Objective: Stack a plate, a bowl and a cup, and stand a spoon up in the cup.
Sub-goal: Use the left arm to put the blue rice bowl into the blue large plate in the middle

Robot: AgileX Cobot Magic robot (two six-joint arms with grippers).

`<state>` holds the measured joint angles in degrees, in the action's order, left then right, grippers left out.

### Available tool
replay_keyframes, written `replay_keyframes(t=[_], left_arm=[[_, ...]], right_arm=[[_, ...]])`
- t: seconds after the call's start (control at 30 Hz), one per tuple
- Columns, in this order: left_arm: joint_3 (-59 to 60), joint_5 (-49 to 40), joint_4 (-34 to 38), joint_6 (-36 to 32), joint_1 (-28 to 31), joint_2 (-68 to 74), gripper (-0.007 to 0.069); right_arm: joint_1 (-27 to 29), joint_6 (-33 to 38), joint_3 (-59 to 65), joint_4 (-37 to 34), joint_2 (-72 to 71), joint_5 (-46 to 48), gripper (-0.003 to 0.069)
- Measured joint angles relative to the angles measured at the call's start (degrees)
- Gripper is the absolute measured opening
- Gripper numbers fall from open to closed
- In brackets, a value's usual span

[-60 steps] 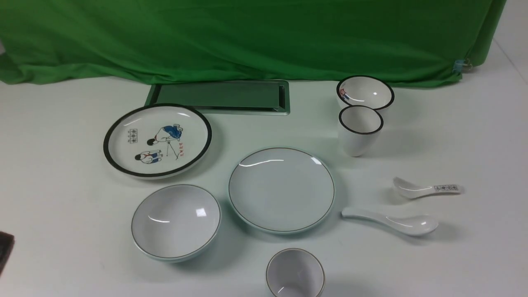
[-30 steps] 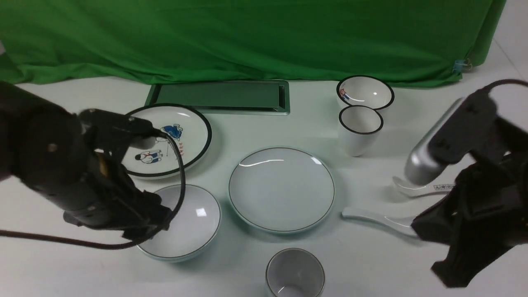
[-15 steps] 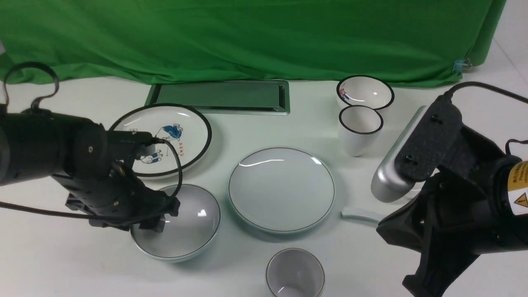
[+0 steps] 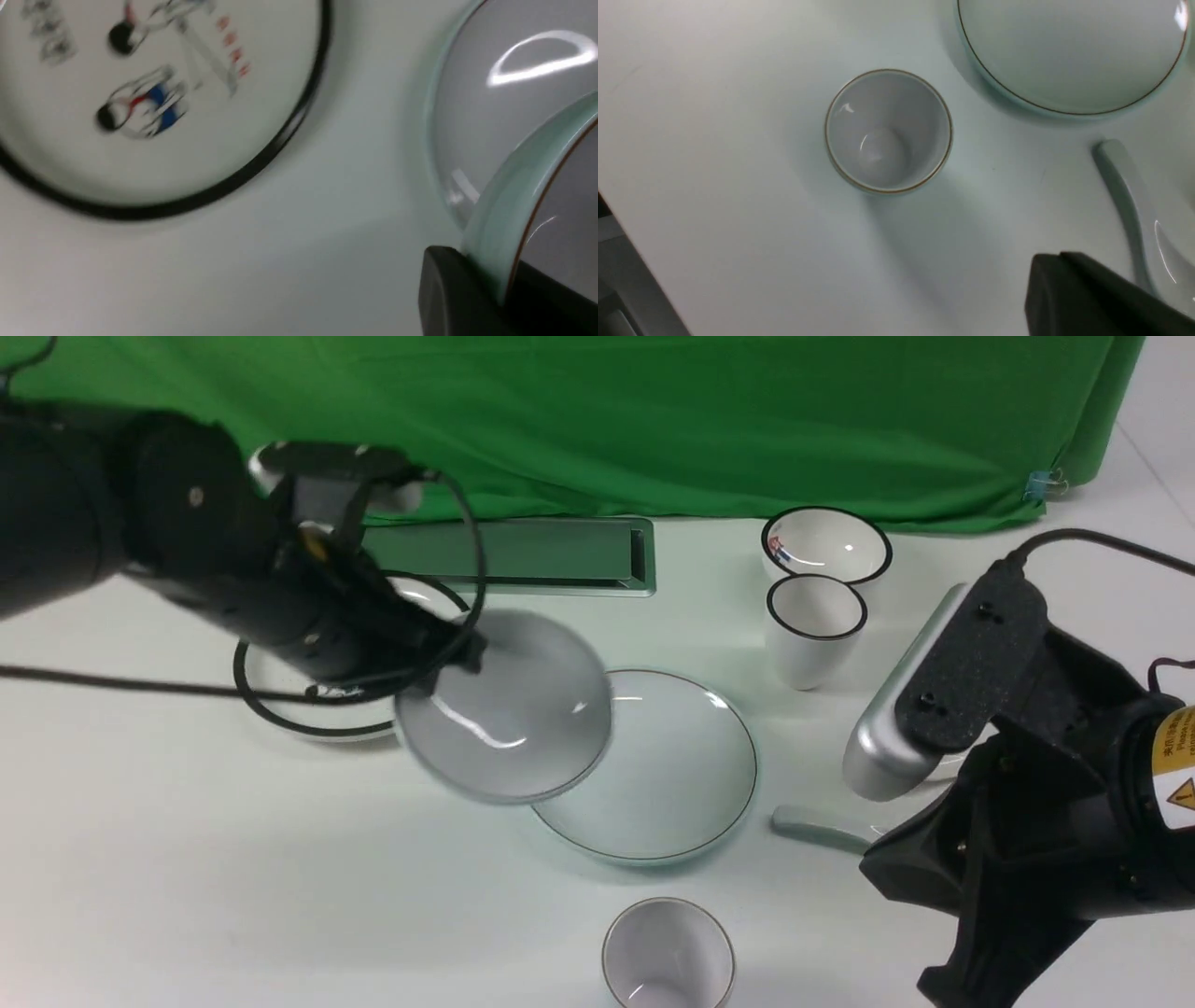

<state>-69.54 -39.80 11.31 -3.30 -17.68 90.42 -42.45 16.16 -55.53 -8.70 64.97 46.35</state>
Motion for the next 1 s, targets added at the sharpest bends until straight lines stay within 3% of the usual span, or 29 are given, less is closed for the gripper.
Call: replay_keyframes(t=[0.17,0.47,0.57,0.67,0.73,0.83,0.87,0.9,1.0], left_arm=[[-9.5,-4.0,11.4,-6.8,-0.7,11.0,-0.0010],[-16.1,-4.1,14.4,-9.4,-0.7,23.1,-0.0010],[-16.3,-3.9,14.4,-10.1,-0.7,24.3,-0.0007],[-16.3,-3.8,14.4,-10.7,-0.7,24.5,0.0022],[-16.4,-3.5,14.1,-10.7,-0.7,24.5,0.0060],[-16.4,-3.5,13.6,-10.7,-0.7,24.5,0.0188],[-16.4,-3.5,13.6,-10.7,-0.6,24.5,0.0197],[-16.4,-3.7,12.5,-10.7,-0.6,24.1,0.0286],[-16.4,-4.2,9.3,-10.1,-0.6,21.8,0.0415]], right_arm=[[0.0,-1.3,0.0,0.0,0.0,0.5,0.0021],[0.0,-4.1,0.0,0.0,0.6,0.4,0.0050],[0.0,-4.9,0.0,-0.1,2.9,-0.3,0.0115],[0.0,-5.1,-0.9,-0.2,7.8,-0.4,0.0244],[0.0,-5.2,-2.2,-0.2,10.2,-0.4,0.0309],[-0.1,-5.5,-5.9,-0.2,14.8,-0.4,0.0422],[-0.1,-5.5,-6.2,-0.2,15.1,-0.4,0.0428],[-0.1,-5.1,-8.3,-0.2,17.8,-0.4,0.0471],[-0.2,-4.7,-10.9,-0.2,22.0,-0.2,0.0503]])
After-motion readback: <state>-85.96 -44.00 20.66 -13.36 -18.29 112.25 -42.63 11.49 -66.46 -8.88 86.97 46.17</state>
